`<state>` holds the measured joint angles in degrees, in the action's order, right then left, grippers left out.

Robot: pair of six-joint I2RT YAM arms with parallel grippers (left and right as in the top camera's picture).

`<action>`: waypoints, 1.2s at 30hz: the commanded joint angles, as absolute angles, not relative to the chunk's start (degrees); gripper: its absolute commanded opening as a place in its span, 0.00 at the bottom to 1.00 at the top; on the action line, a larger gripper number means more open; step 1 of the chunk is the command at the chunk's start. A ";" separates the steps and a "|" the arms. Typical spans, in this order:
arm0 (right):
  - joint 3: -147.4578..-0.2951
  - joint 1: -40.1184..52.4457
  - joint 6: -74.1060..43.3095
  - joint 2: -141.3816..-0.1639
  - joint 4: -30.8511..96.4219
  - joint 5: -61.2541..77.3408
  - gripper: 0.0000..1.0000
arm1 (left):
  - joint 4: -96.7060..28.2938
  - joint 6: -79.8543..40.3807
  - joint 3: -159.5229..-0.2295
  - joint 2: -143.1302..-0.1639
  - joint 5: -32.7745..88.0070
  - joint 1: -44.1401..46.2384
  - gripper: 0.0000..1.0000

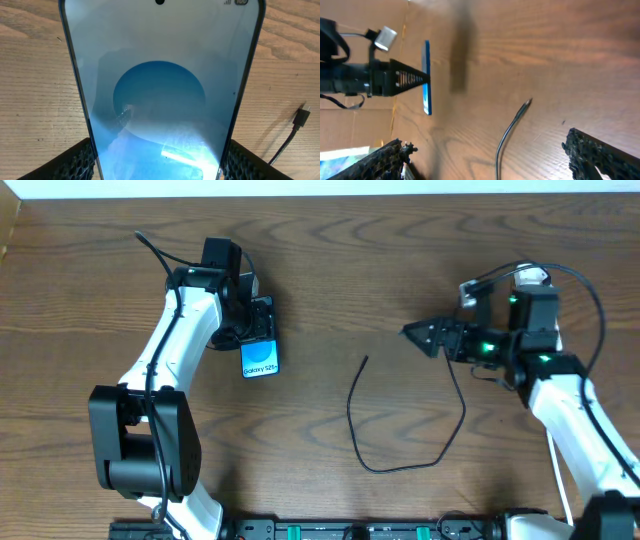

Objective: Plug charger to phone and switch on socket
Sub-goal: 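Swing the right gripper left toward the phone held by the left gripper, then grasp the phone's edge with the right gripper from the left gripper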

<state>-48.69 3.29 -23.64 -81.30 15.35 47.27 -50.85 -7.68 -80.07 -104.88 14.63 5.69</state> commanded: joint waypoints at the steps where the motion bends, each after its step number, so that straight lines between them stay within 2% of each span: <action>1: -49.60 5.80 -29.89 -82.50 14.94 44.42 0.99 | -50.37 -11.20 -80.86 -103.18 14.59 5.61 0.07; 5: -49.60 8.99 -31.29 -82.52 12.67 42.04 0.99 | -47.62 -18.79 -80.86 -103.18 20.62 5.61 0.07; 11: -49.60 13.93 -35.31 -82.52 5.30 38.13 0.99 | -42.68 -38.79 -80.86 -103.18 29.80 5.61 0.07; 19: -49.60 18.85 -36.84 -82.52 3.16 31.86 0.99 | -42.48 -59.83 -80.86 -103.18 37.47 5.61 0.07; 24: -49.60 21.47 -37.52 -82.52 1.78 30.37 0.99 | -42.28 -67.72 -80.86 -103.18 41.76 6.20 0.07; 36: -49.60 25.17 -41.78 -82.63 0.84 24.03 0.98 | -37.04 -77.30 -80.86 -103.18 41.80 14.06 0.07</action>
